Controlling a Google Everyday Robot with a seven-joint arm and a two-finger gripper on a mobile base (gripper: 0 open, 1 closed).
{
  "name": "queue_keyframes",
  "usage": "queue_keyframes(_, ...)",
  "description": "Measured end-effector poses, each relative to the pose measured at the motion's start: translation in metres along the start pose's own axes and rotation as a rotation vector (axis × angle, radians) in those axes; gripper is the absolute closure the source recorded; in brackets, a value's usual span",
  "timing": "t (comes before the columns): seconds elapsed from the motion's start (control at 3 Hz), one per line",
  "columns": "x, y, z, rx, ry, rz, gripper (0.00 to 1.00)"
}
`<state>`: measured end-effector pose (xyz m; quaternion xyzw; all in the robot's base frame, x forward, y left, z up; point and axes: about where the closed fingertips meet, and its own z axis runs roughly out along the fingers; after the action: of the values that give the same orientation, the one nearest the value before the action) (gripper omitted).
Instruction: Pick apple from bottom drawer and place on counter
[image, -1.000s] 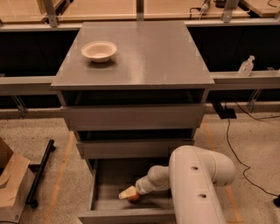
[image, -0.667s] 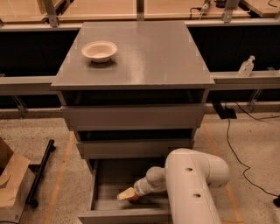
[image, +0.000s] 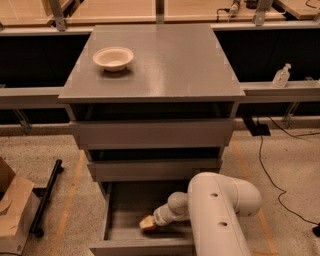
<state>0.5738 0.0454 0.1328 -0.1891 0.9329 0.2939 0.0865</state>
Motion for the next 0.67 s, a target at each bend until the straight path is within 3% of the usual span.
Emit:
queue_keyframes(0.33, -0.005, 0.008, -0.028, -0.034, -0.092, 0.018, 0.72)
queue_keyframes(0.67, -0.009, 0.019, -0.058, -0.063, -0.162, 0.013, 0.95)
